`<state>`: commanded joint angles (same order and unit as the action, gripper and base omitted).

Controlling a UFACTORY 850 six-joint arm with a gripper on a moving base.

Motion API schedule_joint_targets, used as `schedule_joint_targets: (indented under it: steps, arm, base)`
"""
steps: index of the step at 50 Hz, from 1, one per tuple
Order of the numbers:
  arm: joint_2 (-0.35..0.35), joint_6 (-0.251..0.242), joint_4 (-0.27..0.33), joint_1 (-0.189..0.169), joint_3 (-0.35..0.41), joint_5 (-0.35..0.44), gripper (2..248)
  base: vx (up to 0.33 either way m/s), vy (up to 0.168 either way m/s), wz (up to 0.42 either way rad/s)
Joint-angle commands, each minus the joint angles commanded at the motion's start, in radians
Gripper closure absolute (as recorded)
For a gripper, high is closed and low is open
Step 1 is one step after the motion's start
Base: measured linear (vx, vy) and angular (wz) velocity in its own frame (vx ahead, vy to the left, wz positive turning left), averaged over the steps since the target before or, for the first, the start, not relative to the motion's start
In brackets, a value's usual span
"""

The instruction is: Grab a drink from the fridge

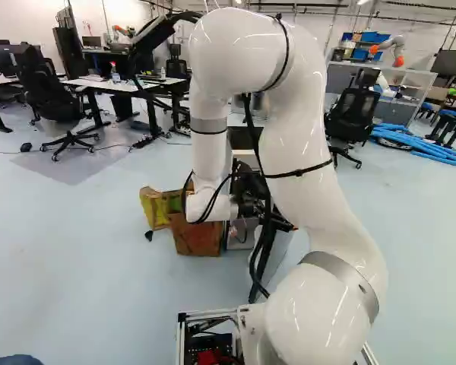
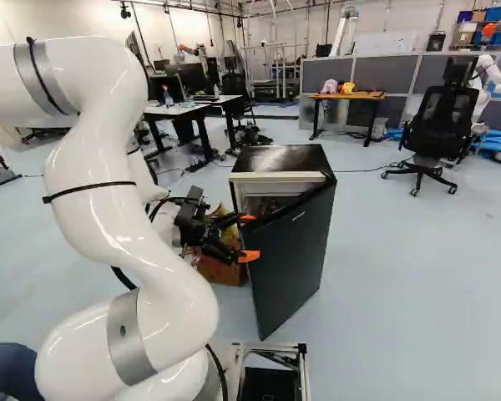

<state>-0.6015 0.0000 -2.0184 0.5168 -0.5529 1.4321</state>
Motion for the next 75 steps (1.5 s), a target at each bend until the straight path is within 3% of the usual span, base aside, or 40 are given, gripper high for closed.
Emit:
schedule_joint_targets:
  steps: [28,75]
  arm:
    - [0.004,0.000,-0.108,-0.155,-0.016,0.000,3]
    - [0.007,0.000,-0.109,-0.504,-0.186,0.000,3]
  base:
    - [0.000,0.000,0.000]
    - [0.000,0.000,0.000]
